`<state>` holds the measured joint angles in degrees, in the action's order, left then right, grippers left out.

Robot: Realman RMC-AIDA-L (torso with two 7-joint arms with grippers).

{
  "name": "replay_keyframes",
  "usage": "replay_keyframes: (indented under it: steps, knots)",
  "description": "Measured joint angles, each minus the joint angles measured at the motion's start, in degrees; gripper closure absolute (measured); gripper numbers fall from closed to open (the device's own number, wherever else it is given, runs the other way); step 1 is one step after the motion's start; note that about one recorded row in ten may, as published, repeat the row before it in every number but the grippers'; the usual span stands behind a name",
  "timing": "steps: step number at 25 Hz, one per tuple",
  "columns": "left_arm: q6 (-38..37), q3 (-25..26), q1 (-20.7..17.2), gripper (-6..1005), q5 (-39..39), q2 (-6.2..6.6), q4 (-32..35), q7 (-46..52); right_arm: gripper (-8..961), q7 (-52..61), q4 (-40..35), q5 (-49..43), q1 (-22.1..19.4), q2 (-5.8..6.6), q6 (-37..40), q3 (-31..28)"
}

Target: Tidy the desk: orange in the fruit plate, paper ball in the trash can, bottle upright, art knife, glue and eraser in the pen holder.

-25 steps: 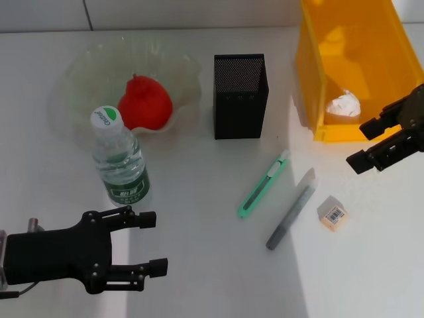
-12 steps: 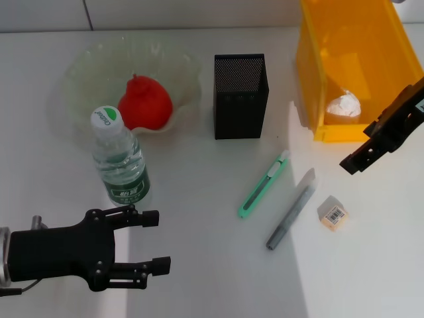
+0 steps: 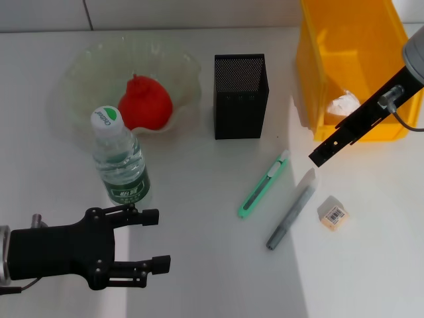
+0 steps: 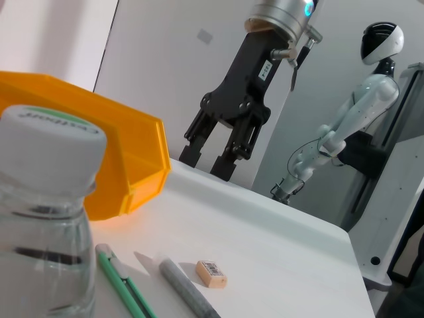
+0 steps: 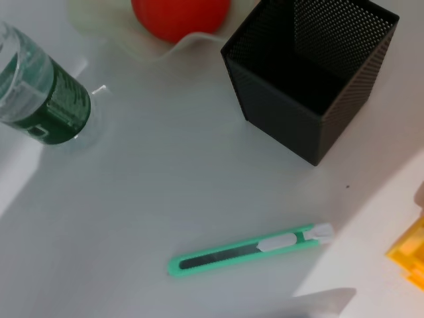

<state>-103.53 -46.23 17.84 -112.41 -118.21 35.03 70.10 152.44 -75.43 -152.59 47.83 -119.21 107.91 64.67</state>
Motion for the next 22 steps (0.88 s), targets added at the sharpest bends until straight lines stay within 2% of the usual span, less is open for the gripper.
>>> replay_keyframes:
  steps: [14, 22]
  knots:
    - [-0.1, 0.0, 0.7, 139, -0.1, 0.00, -0.1, 0.3, 149, 13.1, 12.1, 5.9, 2.7, -0.06, -6.6, -0.6]
    - [0.2, 0.0, 0.9, 140, -0.1, -0.04, 0.0, 2.0, 149, 17.0, 16.6, 6.3, 2.3, -0.06, -9.3, -2.1]
